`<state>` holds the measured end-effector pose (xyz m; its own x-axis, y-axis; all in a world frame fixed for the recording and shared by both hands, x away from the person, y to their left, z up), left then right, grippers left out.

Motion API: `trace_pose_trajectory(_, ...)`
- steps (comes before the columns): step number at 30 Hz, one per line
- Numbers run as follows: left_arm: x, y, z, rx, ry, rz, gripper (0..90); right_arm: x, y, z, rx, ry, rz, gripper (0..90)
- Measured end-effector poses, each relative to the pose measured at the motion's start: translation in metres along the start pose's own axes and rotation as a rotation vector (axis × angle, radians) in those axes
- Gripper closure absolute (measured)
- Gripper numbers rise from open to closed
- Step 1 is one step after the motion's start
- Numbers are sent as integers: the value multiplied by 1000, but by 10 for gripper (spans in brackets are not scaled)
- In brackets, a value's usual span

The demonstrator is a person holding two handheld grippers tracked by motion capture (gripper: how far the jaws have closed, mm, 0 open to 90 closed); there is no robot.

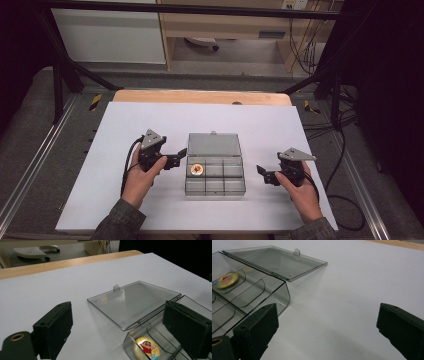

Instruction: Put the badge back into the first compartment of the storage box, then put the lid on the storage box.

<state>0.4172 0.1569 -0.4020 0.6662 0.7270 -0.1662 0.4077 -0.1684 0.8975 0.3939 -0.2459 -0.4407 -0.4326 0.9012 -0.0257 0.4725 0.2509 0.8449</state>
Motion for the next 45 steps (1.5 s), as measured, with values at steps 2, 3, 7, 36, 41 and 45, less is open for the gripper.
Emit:
trace_pose_trajectory(2, 1, 0, 0, 0, 0, 0, 90, 0, 2, 1, -1, -1, 8, 40)
trace_pose_trajectory(3, 2, 0, 0, 0, 2, 0, 89, -1, 3, 2, -5, -1, 6, 40)
trace_pose_trajectory(7, 2, -1, 0, 7, 2, -1, 88, 0, 6, 4, -2, 3, 11, 38)
trace_pose_trajectory(36, 27, -24, 40, 219, 55, -36, 188, -18, 30, 61, 90, -8, -11, 304)
trace_pose_trajectory(41, 32, -24, 45, 226, 44, -47, 322, -15, 35, 67, 85, -5, -57, 472)
trace_pose_trajectory(45, 37, -25, 49, 231, 57, -41, 425, -12, 36, 73, 81, 8, -89, 612)
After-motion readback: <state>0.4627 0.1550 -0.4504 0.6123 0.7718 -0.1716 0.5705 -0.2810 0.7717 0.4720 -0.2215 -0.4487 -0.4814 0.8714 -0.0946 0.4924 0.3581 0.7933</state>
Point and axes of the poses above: each handheld gripper's, and its own axes: z roughly forward along the jaws, y roughly out of its top, x roughly to its left, the point moved 2 cm from there along z, roughly forward along the jaws, and after that the axes turned 7 degrees about -y, right-handed, at the moved point
